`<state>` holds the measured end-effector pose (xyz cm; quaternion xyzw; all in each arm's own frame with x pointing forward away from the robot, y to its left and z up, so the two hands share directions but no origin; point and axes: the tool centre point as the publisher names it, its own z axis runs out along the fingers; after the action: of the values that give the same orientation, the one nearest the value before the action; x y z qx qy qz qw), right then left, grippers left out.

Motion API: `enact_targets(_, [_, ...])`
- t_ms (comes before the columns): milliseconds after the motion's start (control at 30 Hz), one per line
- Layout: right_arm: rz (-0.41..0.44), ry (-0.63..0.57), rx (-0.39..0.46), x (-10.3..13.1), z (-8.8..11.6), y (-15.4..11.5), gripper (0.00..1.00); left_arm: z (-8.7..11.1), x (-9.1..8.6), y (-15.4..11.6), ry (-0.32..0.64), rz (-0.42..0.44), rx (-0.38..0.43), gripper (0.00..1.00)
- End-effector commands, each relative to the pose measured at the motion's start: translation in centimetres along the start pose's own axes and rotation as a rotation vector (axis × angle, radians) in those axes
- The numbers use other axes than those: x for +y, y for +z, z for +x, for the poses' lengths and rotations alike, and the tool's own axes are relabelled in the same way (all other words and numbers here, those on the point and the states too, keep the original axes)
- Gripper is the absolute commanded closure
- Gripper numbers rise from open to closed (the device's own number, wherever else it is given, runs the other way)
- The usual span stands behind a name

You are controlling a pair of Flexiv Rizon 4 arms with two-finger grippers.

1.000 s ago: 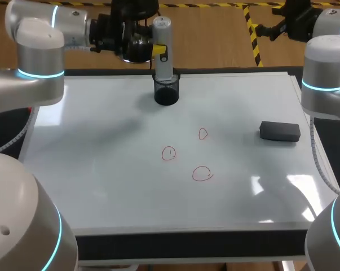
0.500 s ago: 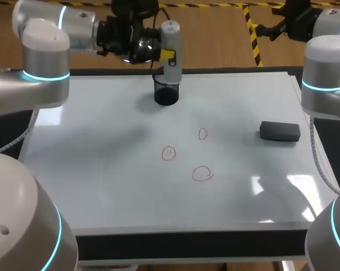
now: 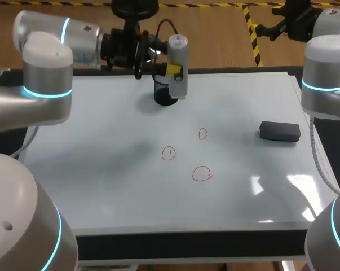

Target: Pick up the inspection probe, press it on each red-marked spot on the whiteboard one by one, put down the probe, pick up the eraser, and wipe off all the red marks.

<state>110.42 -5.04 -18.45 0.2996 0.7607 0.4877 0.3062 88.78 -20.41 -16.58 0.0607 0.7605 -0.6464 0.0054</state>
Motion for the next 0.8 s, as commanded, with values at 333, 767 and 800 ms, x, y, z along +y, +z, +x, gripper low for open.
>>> enact_targets(333, [0.0,0.0,0.0,0.0,0.0,0.0,0.0,4.5,2.1,-1.0,-0.048,-0.001,-0.029,1.0])
enact_targets(767, [0.0,0.0,0.0,0.0,0.0,0.0,0.0,8.0,4.4,-0.5,-0.055,-0.001,0.0,1.0])
enact_targets(800, [0.0,0.0,0.0,0.0,0.0,0.0,0.0,8.3,4.5,-0.5,-0.056,0.0,0.0,1.0])
